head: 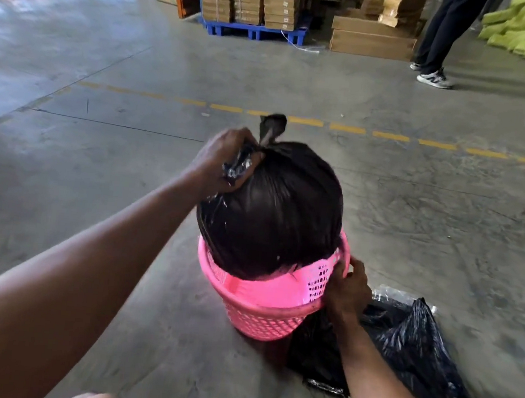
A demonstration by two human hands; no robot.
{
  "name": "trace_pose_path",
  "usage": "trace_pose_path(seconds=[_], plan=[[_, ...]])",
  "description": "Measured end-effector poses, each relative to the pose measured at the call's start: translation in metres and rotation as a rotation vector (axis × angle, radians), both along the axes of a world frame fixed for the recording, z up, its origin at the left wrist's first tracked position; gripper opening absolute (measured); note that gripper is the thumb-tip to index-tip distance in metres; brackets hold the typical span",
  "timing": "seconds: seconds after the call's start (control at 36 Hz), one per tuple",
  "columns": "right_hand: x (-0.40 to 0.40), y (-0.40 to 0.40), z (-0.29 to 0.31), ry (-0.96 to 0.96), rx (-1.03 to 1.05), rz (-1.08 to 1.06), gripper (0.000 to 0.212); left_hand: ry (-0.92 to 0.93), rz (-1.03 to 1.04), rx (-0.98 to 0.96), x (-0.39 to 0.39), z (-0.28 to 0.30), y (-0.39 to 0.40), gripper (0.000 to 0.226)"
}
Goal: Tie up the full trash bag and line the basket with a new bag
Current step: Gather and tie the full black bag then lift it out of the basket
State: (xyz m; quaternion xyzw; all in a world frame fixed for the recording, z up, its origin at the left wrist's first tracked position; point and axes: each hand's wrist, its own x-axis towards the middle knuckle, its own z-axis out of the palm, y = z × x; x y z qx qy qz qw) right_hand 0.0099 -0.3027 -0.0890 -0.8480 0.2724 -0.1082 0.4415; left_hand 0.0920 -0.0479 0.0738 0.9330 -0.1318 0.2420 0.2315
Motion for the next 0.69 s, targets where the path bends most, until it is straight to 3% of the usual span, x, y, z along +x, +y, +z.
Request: trace_pose_path(seconds=[0.17,0.33,0.39,0.5,0.69], plan=[[-0.004,0.002,0.008,-0.011,0.021,0.002,0.062,-0.135,0.264,-0.147,-0.018,0.076,0.043,0.033],[-0.003,0.006,0.006,-0.005,0.008,-0.032,0.06,-0.216,0.415,-0.328,-0.044,0.101,0.098,0.028],[-0.002,0.007,0.004,-0.002,-0.009,-0.037,0.056,-0.198,0.467,-0.275,-0.049,0.094,0.112,0.024],[0.002,0.008,0.002,0.021,-0.025,-0.036,0.042,-0.075,0.549,-0.16,-0.054,0.061,0.125,0.03],[0.004,0.006,-0.004,-0.011,-0.032,-0.038,0.04,0.323,0.776,-0.142,-0.047,-0.026,0.146,0.047]])
